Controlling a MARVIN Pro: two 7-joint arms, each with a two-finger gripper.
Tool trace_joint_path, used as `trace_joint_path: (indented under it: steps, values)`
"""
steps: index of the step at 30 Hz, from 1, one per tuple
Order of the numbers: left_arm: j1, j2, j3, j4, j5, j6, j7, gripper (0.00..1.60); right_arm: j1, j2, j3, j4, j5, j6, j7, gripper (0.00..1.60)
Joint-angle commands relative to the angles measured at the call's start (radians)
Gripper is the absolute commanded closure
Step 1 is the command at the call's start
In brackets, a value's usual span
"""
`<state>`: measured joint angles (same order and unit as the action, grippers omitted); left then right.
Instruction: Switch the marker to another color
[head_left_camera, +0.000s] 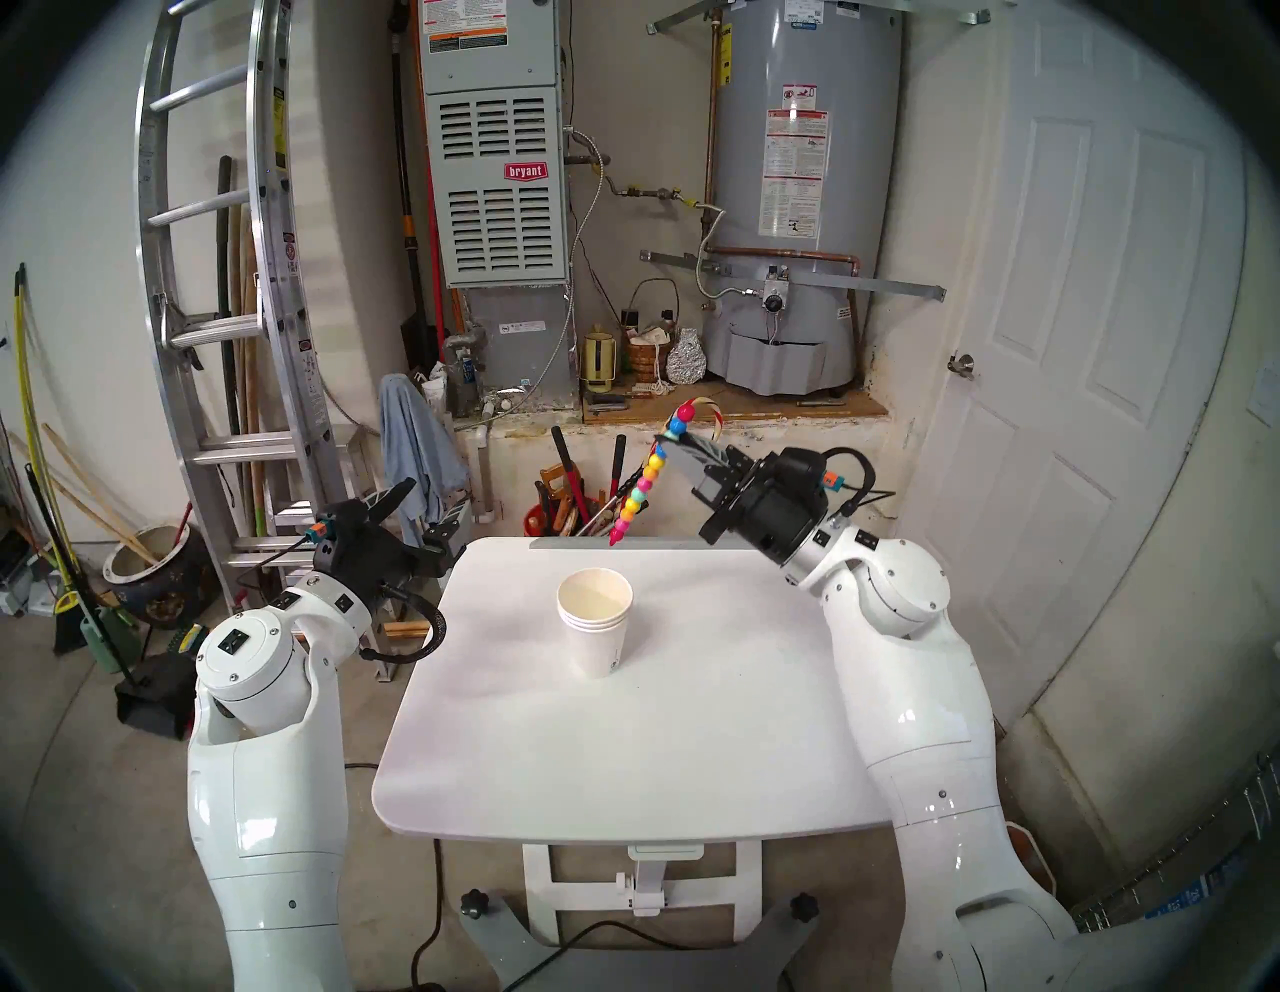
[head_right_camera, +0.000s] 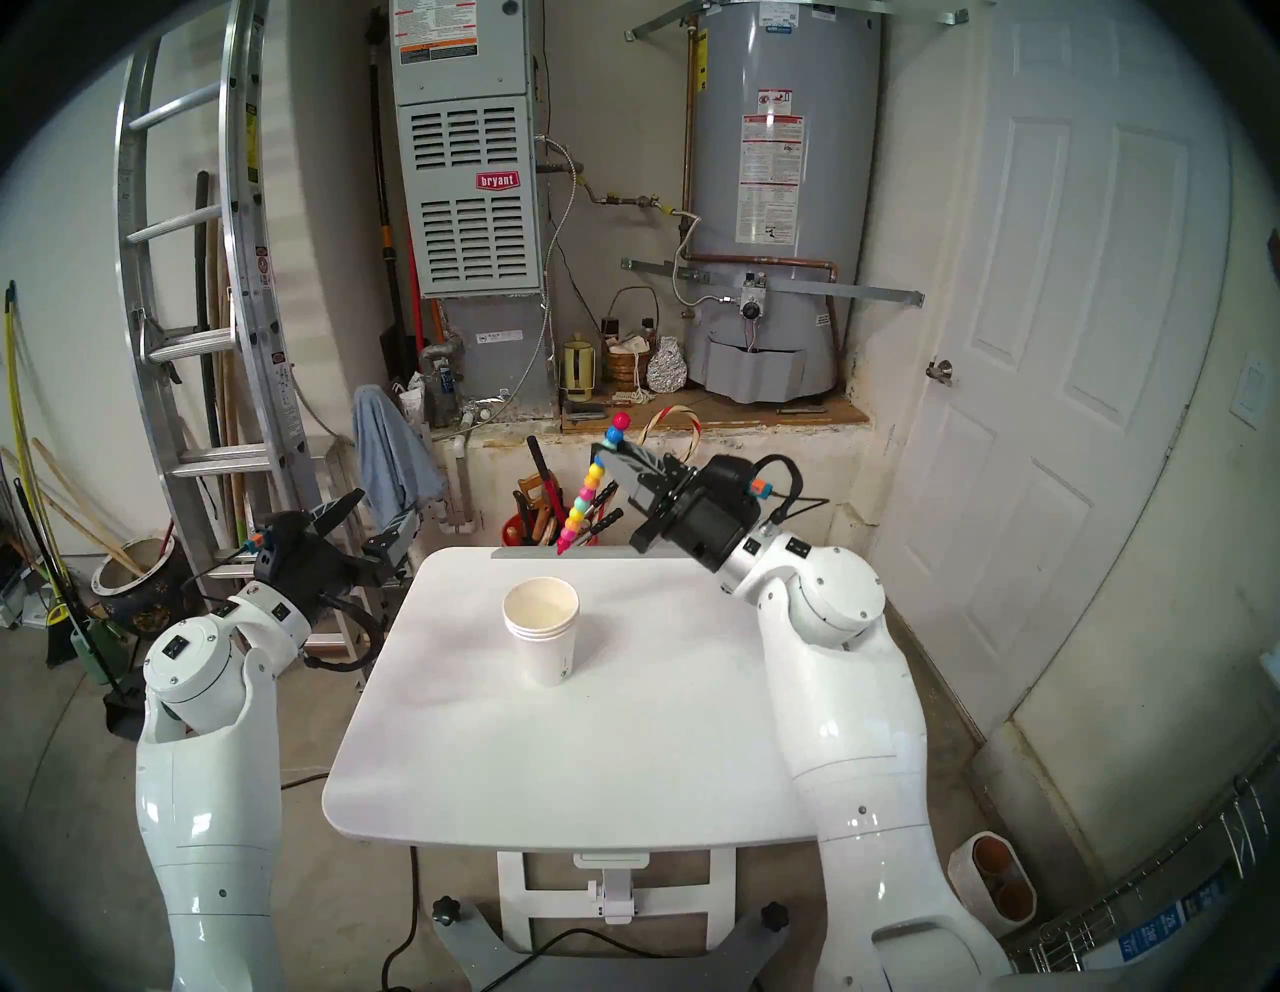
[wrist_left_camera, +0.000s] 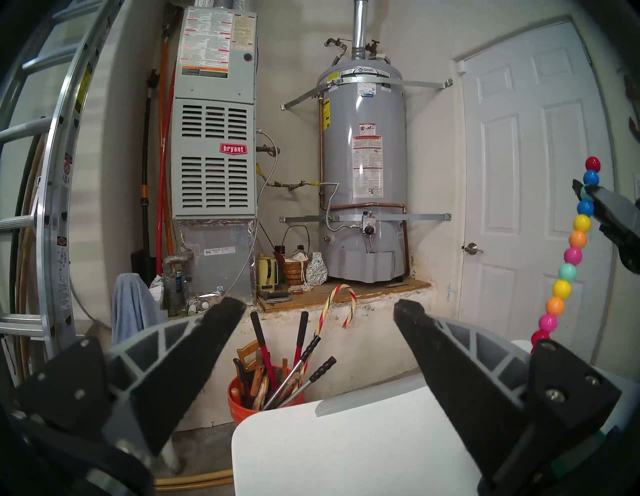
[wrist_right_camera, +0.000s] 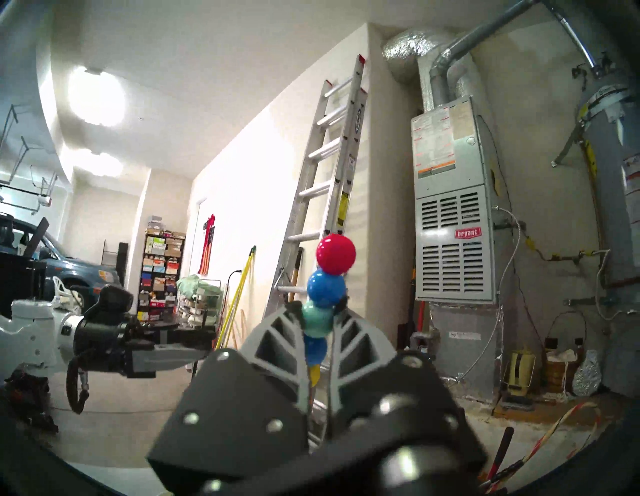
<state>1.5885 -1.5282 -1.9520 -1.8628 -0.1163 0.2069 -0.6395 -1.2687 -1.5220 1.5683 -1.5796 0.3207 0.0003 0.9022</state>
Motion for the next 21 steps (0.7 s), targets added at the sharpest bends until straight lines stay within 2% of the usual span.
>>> trace_joint_path:
  steps: [1, 2, 4, 8, 12, 16, 21]
  values:
    - [-0.025, 0.001, 0.006, -0.030, -0.004, 0.002, 0.000, 0.00, 0.117, -0.052, 0.019, -0.018, 0.054, 0.068, -0.041, 1.60]
    - [-0.026, 0.002, 0.007, -0.031, -0.004, 0.003, 0.000, 0.00, 0.144, -0.050, 0.016, 0.003, 0.049, 0.072, -0.044, 1.60]
    - [-0.026, 0.002, 0.008, -0.030, -0.003, 0.004, 0.000, 0.00, 0.134, -0.055, 0.019, -0.006, 0.047, 0.078, -0.058, 1.60]
    - [-0.040, 0.009, 0.025, -0.023, 0.004, 0.003, -0.005, 0.00, 0.166, -0.034, -0.016, 0.027, -0.019, 0.068, -0.080, 1.60]
    - [-0.064, 0.023, 0.054, -0.030, 0.007, 0.002, -0.022, 0.00, 0.223, -0.039, -0.062, 0.110, -0.056, 0.082, -0.086, 1.60]
    - [-0.090, 0.034, 0.074, -0.044, 0.005, 0.007, -0.037, 0.00, 0.246, -0.041, -0.096, 0.157, -0.116, 0.066, -0.096, 1.60]
    - [-0.117, 0.053, 0.097, -0.057, 0.009, 0.016, -0.056, 0.00, 0.293, -0.048, -0.110, 0.232, -0.158, 0.055, -0.099, 1.60]
